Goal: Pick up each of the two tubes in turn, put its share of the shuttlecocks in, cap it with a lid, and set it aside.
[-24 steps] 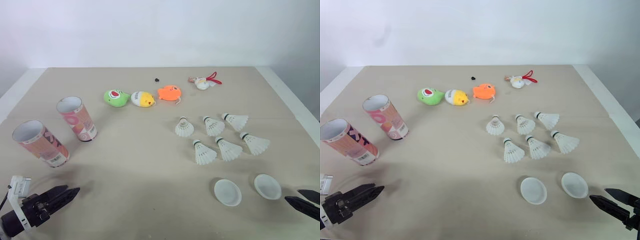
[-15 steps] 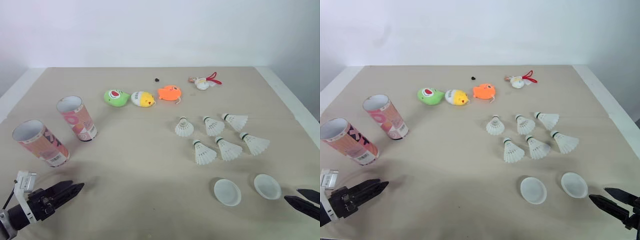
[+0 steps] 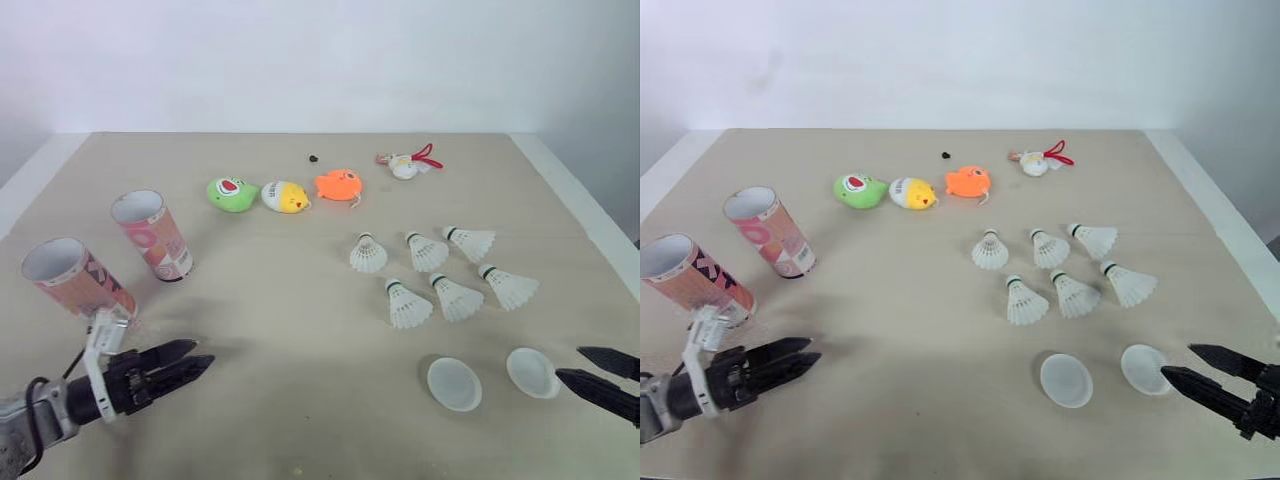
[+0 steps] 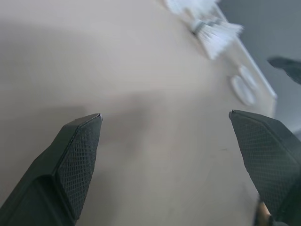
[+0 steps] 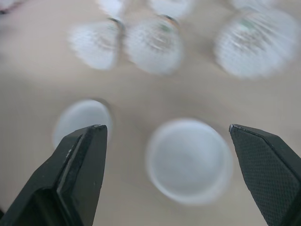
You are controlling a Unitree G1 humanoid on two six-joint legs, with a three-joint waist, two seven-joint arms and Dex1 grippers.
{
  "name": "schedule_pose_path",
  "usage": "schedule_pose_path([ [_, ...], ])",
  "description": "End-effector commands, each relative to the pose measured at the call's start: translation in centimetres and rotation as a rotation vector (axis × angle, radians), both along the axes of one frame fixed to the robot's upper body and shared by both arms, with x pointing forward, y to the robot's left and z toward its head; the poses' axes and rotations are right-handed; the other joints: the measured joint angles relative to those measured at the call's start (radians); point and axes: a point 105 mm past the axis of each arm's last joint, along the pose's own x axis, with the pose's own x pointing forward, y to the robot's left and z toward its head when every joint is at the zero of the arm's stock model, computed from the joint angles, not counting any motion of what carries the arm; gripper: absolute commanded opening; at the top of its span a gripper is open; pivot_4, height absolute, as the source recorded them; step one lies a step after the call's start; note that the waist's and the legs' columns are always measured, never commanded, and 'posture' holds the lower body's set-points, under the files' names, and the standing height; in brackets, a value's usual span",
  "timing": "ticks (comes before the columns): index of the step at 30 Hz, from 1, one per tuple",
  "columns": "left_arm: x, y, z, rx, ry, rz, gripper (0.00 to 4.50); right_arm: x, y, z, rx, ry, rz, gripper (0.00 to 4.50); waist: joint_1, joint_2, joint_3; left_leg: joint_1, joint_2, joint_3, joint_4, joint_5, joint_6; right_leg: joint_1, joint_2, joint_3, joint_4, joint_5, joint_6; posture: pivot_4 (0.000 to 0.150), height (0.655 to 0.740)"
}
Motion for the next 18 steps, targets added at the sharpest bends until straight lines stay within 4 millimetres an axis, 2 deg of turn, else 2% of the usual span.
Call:
schedule_pose_path([
  [1, 0.5, -0.2, 1.9, -0.086, -0.057, 0.007, 4.50, 0.8, 3.8, 3.3, -0.004, -0.107, 0.153, 4.44, -0.001, 0.000, 0.000, 0.000, 0.000, 0.000, 0.000, 0.000, 0.000, 0.000, 0.000, 0.000, 0.000, 0.000, 0.001, 0.150, 0.7400],
  [3, 0.6, 0.6, 2.4, -0.144, -0.056, 0.057, 4.50, 1.5, 6.8, 4.7, 0.030, -0.157, 0.271, 4.44, -0.004, 0.000, 0.000, 0.000, 0.001, 0.000, 0.000, 0.000, 0.000, 0.000, 0.001, 0.000, 0.000, 0.001, 0.001, 0.150, 0.7400],
  [6, -0.5, 1.0, 2.8, -0.196, -0.046, 0.089, 4.50, 2.5, 11.2, 5.8, 0.087, -0.202, 0.459, 4.44, -0.005, -0.004, 0.002, 0.000, 0.002, 0.000, 0.000, 0.000, 0.000, 0.000, 0.002, 0.000, 0.000, 0.001, 0.001, 0.150, 0.7400],
  [10, -2.3, 0.3, 2.9, -0.195, -0.051, 0.123, 4.50, 4.3, 14.7, 7.2, 0.198, -0.251, 0.579, 4.44, -0.018, -0.010, 0.005, -0.001, 0.005, -0.001, 0.000, 0.000, -0.001, 0.000, 0.001, -0.001, 0.000, 0.003, -0.003, 0.150, 0.7400],
  [12, -3.5, -0.3, 2.9, -0.189, -0.064, 0.168, 4.50, 5.4, 16.6, 7.1, 0.220, -0.251, 0.655, 4.44, -0.019, -0.011, 0.006, -0.001, 0.004, 0.000, 0.001, 0.000, -0.001, -0.001, -0.001, 0.000, 0.000, 0.005, -0.004, 0.150, 0.7400],
  [18, -6.1, 1.4, 2.6, -0.028, -0.181, 0.473, 4.50, 8.2, 20.6, 5.9, 0.236, -0.226, 0.802, 4.44, -0.021, -0.013, 0.006, -0.002, 0.002, -0.001, 0.001, -0.001, 0.000, -0.001, -0.001, 0.000, 0.000, 0.004, -0.005, 0.150, 0.7400],
])
